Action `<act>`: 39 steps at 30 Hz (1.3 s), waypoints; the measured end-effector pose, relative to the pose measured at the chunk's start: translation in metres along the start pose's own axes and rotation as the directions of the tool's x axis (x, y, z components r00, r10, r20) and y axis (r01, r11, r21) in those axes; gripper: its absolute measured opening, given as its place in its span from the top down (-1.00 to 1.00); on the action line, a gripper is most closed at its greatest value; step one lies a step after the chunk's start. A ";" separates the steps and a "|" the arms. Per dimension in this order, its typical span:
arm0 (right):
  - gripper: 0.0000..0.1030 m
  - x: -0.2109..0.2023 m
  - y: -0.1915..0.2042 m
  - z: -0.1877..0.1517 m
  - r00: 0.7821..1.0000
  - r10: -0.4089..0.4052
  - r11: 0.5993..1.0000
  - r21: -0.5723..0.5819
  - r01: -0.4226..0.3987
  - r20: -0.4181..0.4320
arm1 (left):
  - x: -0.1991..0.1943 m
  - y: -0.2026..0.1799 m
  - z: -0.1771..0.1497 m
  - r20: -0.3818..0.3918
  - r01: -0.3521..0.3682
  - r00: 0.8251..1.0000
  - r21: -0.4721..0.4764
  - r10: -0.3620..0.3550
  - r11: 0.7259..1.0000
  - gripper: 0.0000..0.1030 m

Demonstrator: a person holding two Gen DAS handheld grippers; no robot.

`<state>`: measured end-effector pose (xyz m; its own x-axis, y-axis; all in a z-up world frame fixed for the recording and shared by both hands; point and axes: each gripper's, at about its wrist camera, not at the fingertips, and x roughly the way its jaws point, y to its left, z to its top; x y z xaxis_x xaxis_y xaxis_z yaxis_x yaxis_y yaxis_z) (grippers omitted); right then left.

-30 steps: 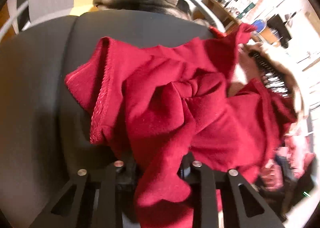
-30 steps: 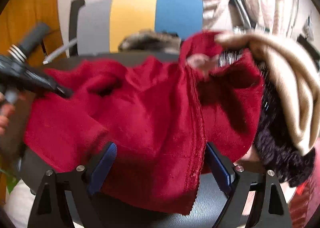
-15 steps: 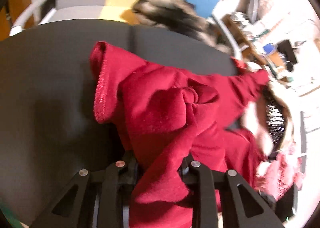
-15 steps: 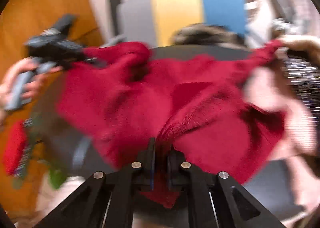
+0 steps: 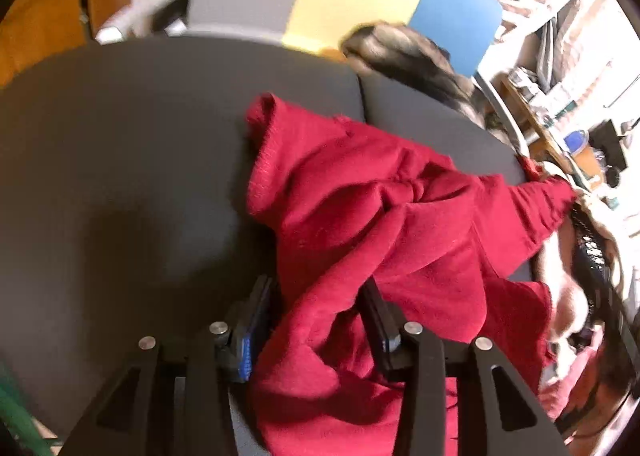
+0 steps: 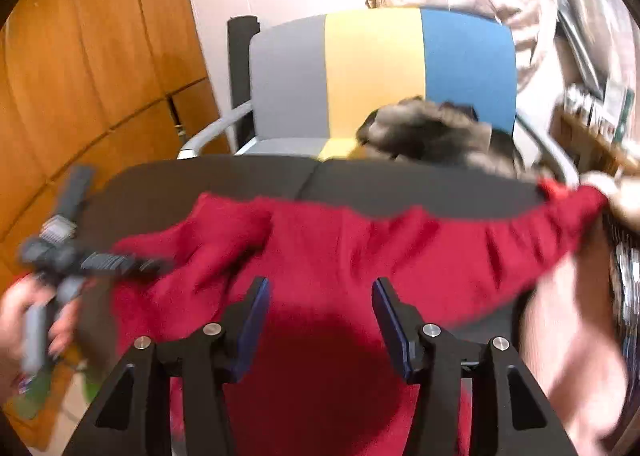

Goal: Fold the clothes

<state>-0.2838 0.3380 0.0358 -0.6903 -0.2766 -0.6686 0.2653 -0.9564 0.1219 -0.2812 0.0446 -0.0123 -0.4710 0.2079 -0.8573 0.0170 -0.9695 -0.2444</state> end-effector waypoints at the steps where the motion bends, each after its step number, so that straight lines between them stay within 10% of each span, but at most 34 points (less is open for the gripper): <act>1: -0.05 0.015 0.005 0.009 1.000 -0.017 1.000 -0.020 0.017 -0.009 | -0.006 -0.005 -0.002 0.021 -0.027 0.999 0.012 0.027 1.000 0.14; 10: -0.01 0.149 0.022 0.001 0.962 -0.190 0.974 -0.162 0.160 -0.194 | 0.006 0.011 -0.025 0.008 -0.080 0.997 0.005 0.080 0.997 0.07; 17: -0.22 0.148 0.016 0.000 0.957 -0.213 0.973 -0.133 0.189 -0.195 | 0.026 0.026 -0.020 -0.070 -0.024 0.997 -0.062 0.020 0.998 0.21; 22: -0.28 0.157 0.022 -0.002 0.957 -0.207 0.977 -0.097 0.191 -0.203 | 0.018 0.015 -0.027 -0.071 -0.055 0.996 0.006 0.056 0.998 0.77; 32: -0.36 0.160 0.019 -0.001 0.957 -0.216 0.975 -0.096 0.201 -0.193 | 0.000 0.046 -0.022 -0.061 -0.066 0.996 -0.037 0.064 0.997 0.82; 39: -0.44 0.165 0.020 0.001 0.956 -0.217 0.976 -0.071 0.207 -0.198 | -0.008 0.100 0.001 -0.045 -0.232 0.973 -0.111 0.228 0.966 0.82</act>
<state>-0.3930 0.2731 -0.0711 -0.5844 -0.0385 -0.8106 0.1635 -0.9840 -0.0712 -0.2769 -0.0542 -0.0295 -0.4148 -0.0134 -0.9098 0.2234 -0.9708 -0.0876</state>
